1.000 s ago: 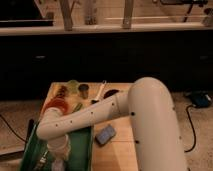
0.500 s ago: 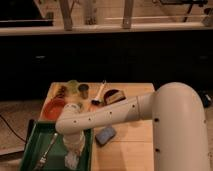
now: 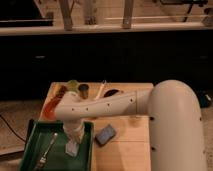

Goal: Wipe tray with towel

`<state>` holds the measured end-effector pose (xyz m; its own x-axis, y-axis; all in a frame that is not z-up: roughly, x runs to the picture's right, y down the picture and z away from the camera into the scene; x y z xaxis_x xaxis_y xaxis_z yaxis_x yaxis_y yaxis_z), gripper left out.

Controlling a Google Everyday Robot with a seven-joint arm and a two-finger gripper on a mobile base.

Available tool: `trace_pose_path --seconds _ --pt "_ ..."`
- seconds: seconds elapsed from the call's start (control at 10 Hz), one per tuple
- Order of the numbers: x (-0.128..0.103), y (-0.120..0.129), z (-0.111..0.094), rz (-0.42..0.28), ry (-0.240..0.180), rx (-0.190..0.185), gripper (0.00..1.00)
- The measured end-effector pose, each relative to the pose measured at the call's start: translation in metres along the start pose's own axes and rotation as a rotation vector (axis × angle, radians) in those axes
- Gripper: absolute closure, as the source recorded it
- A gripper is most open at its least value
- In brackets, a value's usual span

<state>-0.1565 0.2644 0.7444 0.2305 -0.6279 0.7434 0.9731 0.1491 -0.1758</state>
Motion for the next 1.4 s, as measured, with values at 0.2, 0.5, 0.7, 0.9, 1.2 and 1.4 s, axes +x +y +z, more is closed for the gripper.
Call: trace_pose_path --seconds 0.2,0.5,0.7,0.9,1.2,1.4 --pt "-0.003 -0.031 -0.002 -0.044 0.004 -0.010 0.98" --pt "-0.019 -0.082 0.001 -0.146 0.000 -0.036 0.98" --pt "-0.039 -0.098 0.008 -0.212 -0.008 -0.054 0.98" --pt "-0.068 -0.092 0.019 -0.255 -0.023 -0.070 0.98" --pt "-0.086 -0.056 0.026 -0.262 -0.039 -0.067 0.98" --pt "-0.093 -0.029 0.028 -0.243 -0.046 -0.058 0.98"
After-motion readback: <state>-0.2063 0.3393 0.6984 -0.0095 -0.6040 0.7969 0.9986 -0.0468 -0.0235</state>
